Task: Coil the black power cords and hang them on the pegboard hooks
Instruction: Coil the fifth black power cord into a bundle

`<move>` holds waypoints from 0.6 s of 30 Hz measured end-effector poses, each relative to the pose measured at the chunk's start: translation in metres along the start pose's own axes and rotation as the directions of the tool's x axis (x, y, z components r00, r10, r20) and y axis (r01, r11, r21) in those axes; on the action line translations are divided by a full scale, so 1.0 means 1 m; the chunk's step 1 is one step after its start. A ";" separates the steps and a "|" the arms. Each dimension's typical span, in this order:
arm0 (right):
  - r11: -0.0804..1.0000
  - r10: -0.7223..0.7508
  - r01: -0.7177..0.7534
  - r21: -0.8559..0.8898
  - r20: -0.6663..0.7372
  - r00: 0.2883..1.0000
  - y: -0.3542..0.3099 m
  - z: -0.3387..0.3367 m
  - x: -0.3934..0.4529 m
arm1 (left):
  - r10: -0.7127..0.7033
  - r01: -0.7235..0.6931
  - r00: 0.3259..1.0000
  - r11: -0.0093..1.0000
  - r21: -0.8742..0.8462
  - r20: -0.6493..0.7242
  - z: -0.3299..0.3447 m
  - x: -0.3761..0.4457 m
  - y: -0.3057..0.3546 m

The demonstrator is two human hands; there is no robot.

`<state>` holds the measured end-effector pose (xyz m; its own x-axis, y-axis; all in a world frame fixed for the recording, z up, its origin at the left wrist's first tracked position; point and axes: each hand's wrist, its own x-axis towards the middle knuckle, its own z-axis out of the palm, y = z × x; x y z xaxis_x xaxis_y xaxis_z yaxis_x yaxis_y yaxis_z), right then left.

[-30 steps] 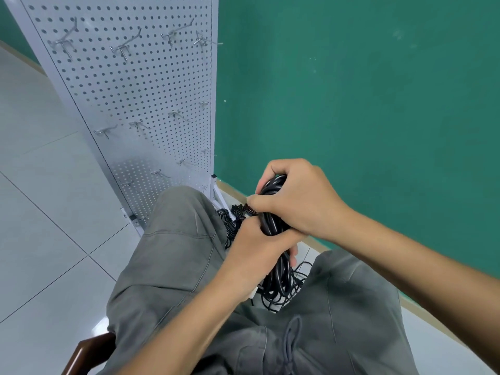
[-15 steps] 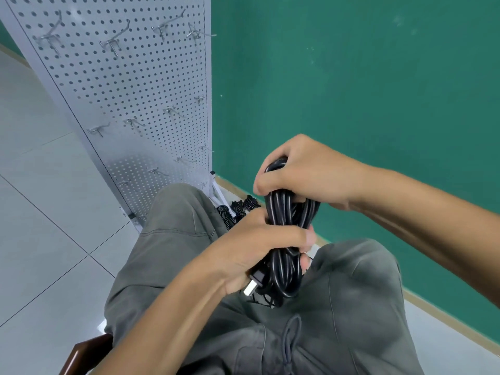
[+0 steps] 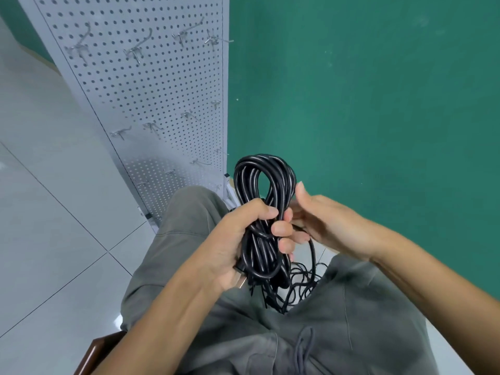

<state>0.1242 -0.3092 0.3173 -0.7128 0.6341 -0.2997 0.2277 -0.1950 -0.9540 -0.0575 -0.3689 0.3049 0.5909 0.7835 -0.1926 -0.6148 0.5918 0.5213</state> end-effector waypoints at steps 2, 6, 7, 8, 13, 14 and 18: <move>0.993 -0.041 0.040 -0.114 -0.008 0.999 0.001 -0.005 -0.002 | -0.008 0.008 1.000 1.000 -0.013 0.029 -0.003 0.002 0.000; 0.987 -0.086 0.084 -0.140 -0.007 0.996 -0.002 -0.010 -0.006 | -0.005 0.005 1.000 1.000 -0.027 0.007 -0.003 0.006 -0.002; 0.986 -0.091 0.091 -0.140 0.007 0.996 -0.002 -0.012 -0.006 | -0.008 0.008 1.000 1.000 -0.030 -0.001 -0.003 0.006 -0.001; 0.984 -0.098 0.099 -0.150 0.016 0.995 0.000 -0.013 -0.005 | -0.011 0.011 1.000 0.999 -0.032 -0.005 -0.004 0.006 -0.001; 0.931 -0.189 0.118 -0.346 -0.178 0.966 0.011 -0.015 0.000 | 0.003 -0.004 0.998 1.000 -0.031 -0.055 -0.008 0.008 -0.001; 0.905 -0.224 0.115 -0.410 -0.227 0.948 0.014 -0.011 0.001 | 0.010 -0.012 0.997 1.000 -0.027 -0.072 -0.009 0.009 -0.002; 0.754 -0.408 0.070 -0.654 -0.381 0.830 0.028 -0.008 0.002 | 0.050 -0.053 0.990 0.999 -0.015 -0.128 -0.012 0.007 0.002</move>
<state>0.1340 -0.3070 0.2902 -0.4318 0.8907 0.1422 0.5550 0.3867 -0.7365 -0.0605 -0.3600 0.2943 0.4871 0.8301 -0.2713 -0.6527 0.5524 0.5185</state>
